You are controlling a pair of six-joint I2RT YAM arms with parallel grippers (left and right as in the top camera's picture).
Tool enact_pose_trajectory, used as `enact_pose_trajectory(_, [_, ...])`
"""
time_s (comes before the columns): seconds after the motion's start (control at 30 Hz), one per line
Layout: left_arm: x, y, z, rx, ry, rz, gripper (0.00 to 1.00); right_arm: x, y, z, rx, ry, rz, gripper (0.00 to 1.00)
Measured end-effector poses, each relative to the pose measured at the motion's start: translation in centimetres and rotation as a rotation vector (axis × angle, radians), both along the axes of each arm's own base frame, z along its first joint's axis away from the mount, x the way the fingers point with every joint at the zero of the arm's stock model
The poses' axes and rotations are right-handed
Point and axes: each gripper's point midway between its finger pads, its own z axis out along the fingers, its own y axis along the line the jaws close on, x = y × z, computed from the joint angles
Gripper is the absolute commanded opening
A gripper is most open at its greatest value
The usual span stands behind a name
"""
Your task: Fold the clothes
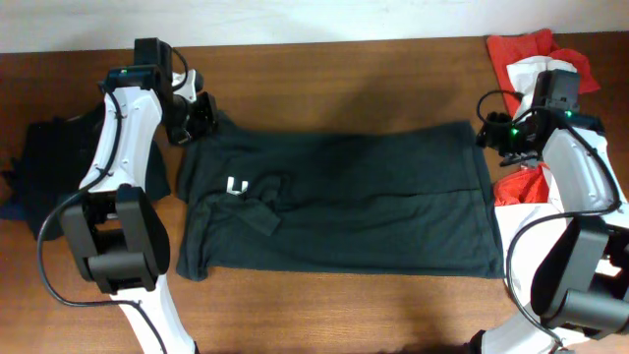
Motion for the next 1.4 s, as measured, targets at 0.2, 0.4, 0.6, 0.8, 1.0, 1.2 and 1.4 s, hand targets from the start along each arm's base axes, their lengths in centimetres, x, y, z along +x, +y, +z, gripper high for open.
enact_pose_trajectory(0.2, [-2.8, -0.1, -0.5, 0.000, 0.115, -0.012, 0.01, 3.3, 0.3, -2.3, 0.000, -0.062, 0.026, 0.75])
enact_pose_trajectory(0.4, [-3.0, -0.7, -0.5, 0.010, 0.115, -0.044, 0.01, 6.3, 2.1, -5.5, -0.007, -0.105, 0.064, 0.75])
enact_pose_trajectory(0.6, [-3.1, -1.4, -0.5, 0.013, 0.113, -0.063, 0.01, 7.5, 2.3, -8.9, 0.015, -0.098, 0.015, 0.69])
enact_pose_trajectory(0.8, [-3.1, -1.2, -0.6, 0.028, 0.114, -0.061, 0.01, 8.4, 2.6, -9.1, 0.010, -0.129, 0.010, 0.18])
enact_pose_trajectory(1.0, [-3.7, -1.0, -1.4, 0.035, 0.140, -0.060, 0.01, 8.1, 3.4, -9.7, 0.002, -0.103, 0.005, 0.04])
enact_pose_trajectory(1.2, [-3.9, -1.1, -1.4, 0.034, 0.144, -0.069, 0.01, 5.7, 2.8, -9.7, 0.008, 0.007, -0.017, 0.04])
enact_pose_trajectory(1.4, [-5.8, -1.2, 1.3, 0.033, 0.149, -0.092, 0.01, 1.5, 0.1, -3.9, 0.019, 0.112, -0.084, 0.04])
